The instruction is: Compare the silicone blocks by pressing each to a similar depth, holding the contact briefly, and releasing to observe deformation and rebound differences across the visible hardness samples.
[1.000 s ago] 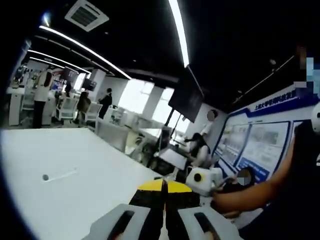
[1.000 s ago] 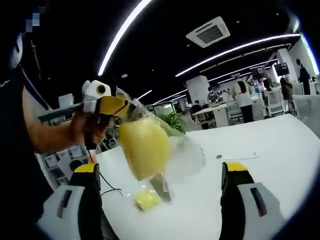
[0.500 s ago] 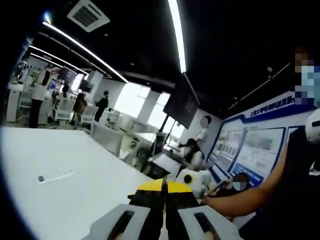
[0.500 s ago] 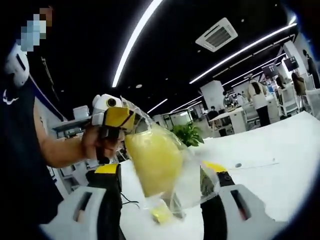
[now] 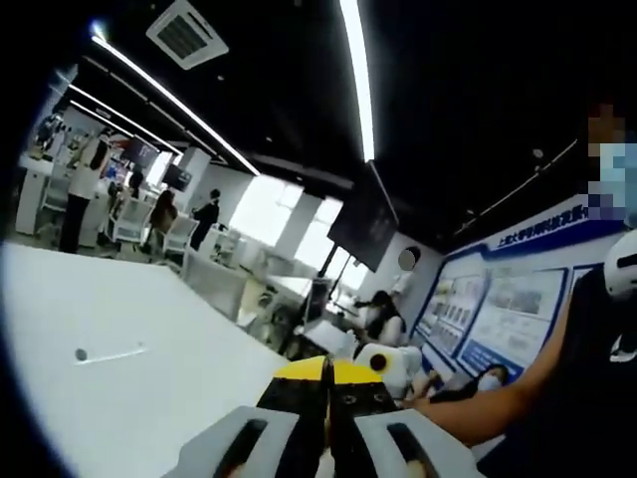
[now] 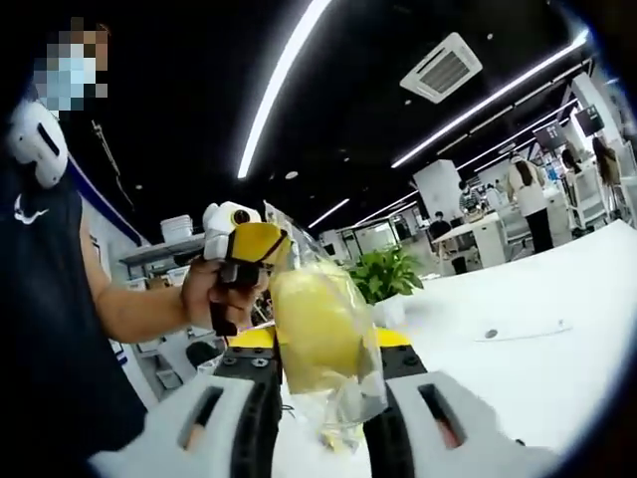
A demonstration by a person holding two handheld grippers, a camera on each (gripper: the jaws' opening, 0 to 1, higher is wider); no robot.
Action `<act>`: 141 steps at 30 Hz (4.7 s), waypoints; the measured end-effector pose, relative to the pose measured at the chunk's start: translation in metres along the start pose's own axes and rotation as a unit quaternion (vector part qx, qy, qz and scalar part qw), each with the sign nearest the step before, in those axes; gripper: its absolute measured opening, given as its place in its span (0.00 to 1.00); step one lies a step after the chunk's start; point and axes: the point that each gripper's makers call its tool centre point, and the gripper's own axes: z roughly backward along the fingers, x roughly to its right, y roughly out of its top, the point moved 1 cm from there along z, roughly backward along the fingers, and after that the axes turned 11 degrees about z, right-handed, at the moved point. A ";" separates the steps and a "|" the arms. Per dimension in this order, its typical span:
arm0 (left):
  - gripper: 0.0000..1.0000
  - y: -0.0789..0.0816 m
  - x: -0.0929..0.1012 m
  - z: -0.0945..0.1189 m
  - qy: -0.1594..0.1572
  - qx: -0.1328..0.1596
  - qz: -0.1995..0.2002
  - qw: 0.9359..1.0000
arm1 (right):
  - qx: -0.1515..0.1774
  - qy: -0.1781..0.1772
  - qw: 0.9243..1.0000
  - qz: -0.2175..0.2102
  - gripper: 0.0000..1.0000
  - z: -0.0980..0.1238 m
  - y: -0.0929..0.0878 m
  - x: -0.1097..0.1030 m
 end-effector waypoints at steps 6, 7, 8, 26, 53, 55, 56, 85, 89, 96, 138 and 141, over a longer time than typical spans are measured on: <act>0.00 -0.003 -0.001 0.002 0.003 -0.003 -0.013 1.000 | -0.007 0.012 1.000 -0.014 0.19 -0.001 -0.004 -0.003; 0.00 -0.004 -0.001 0.002 0.003 -0.005 -0.019 1.000 | -0.008 0.013 1.000 -0.014 0.18 -0.001 -0.004 -0.004; 0.00 -0.004 -0.002 0.003 0.004 -0.006 -0.021 1.000 | -0.011 0.015 1.000 -0.014 0.17 -0.001 -0.005 -0.005; 0.00 -0.021 -0.014 0.011 0.010 -0.018 -0.060 0.998 | -0.065 0.026 0.997 -0.041 0.10 0.001 -0.025 -0.012; 0.00 -0.030 -0.023 0.019 0.013 0.002 -0.052 0.999 | -0.102 0.047 0.992 -0.056 0.07 0.001 -0.035 -0.017; 0.00 -0.031 -0.024 0.019 0.010 0.005 -0.067 0.998 | -0.103 0.047 0.992 -0.056 0.07 0.000 -0.036 -0.015; 0.00 -0.030 -0.024 0.018 0.008 0.009 -0.101 0.995 | -0.104 0.048 0.992 -0.058 0.07 0.001 -0.036 -0.014; 0.00 -0.024 -0.024 0.020 0.011 0.026 -0.071 0.997 | -0.109 0.055 0.992 -0.026 0.05 -0.004 -0.031 -0.010; 0.00 -0.023 -0.024 0.018 0.016 0.022 -0.082 0.996 | -0.107 0.049 0.993 -0.023 0.04 -0.005 -0.030 -0.008; 0.00 -0.021 -0.023 0.019 0.011 0.036 -0.083 0.996 | -0.105 0.047 0.993 -0.034 0.04 -0.005 -0.029 -0.012; 0.00 -0.023 -0.021 0.008 0.042 0.040 -0.037 0.998 | -0.081 -0.096 0.992 0.006 0.95 0.001 -0.037 0.026; 0.00 -0.023 -0.027 0.010 0.047 0.047 -0.019 0.998 | -0.093 -0.116 0.989 0.015 0.96 0.009 -0.045 0.033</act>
